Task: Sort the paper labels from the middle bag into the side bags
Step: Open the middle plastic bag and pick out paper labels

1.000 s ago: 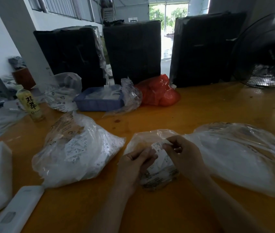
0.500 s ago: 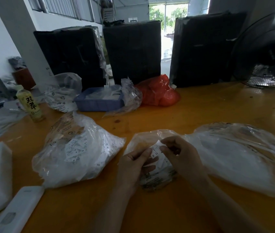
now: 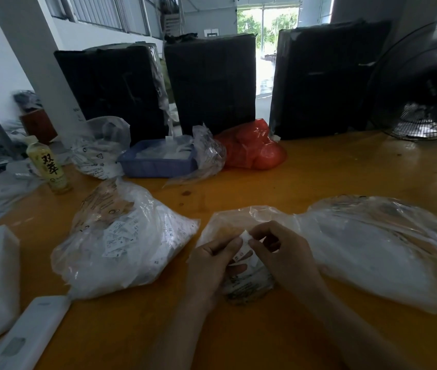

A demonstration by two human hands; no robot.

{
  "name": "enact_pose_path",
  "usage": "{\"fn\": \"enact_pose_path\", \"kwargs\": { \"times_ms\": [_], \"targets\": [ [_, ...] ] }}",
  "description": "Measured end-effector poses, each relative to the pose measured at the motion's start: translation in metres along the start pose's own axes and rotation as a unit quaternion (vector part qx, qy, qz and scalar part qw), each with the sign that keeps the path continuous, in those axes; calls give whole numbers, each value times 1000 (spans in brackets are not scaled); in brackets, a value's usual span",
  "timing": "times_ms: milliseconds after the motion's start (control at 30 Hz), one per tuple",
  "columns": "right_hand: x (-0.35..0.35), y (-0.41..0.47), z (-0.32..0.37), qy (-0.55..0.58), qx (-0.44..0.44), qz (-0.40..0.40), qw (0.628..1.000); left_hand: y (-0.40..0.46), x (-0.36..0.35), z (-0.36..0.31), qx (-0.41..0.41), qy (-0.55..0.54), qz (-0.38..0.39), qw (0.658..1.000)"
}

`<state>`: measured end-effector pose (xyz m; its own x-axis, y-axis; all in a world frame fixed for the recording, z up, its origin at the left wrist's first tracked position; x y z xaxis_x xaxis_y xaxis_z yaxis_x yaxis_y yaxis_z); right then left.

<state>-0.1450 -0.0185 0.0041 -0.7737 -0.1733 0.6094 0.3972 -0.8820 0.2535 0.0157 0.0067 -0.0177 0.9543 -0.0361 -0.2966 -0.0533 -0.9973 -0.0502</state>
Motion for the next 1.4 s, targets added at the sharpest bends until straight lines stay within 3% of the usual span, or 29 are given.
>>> {"fn": "enact_pose_path", "kwargs": {
  "times_ms": [267,400,500,567,600,667,733,800,933,1033,1167,1267,1333,1400],
  "targets": [
    [-1,0,3,4,17,38,999,-1,1,0,-4,5,14,1000],
    [8,-1,3,45,2,-8,999,-7,-3,-12,-36,130,2,991],
    [25,-2,6,57,-9,-33,998,-20,-3,-37,-96,298,-23,949],
    [45,-2,5,18,-36,-50,998,-32,7,-63,-155,347,-74,922],
    [56,-3,3,-31,-54,-45,997,-38,18,-77,-194,377,-124,897],
    [79,-6,-6,-152,-107,-3,983,-50,50,-104,-253,449,-260,816],
    [99,-12,-19,-252,-177,38,951,-57,87,-123,-245,460,-377,766],
    [115,-17,-35,-340,-253,73,903,-56,120,-129,-177,453,-429,761],
    [124,-20,-59,-420,-320,114,842,-36,139,-116,-29,534,-328,779],
    [116,-18,-67,-419,-313,136,841,-21,128,-105,-18,609,-251,752],
    [109,-17,-73,-418,-323,113,841,-10,124,-103,5,662,-214,718],
    [108,-16,-70,-419,-332,78,842,-9,128,-103,53,709,-227,666],
    [109,-17,-65,-400,-325,50,856,-14,124,-106,35,689,-272,671],
    [109,-17,-56,-375,-286,18,882,-21,116,-109,-42,652,-336,679]
  ]
}}
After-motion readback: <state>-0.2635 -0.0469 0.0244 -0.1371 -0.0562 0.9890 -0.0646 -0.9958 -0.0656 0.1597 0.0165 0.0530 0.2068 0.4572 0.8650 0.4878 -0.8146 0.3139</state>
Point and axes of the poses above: each hand's wrist, its own y-axis towards the middle knuckle, its own x-axis out of the back of the hand, z = x × y, the point moved 2 cm from there along y, towards the middle knuckle, and after that the axes turned 14 degrees about z, right-handed, at the moved point
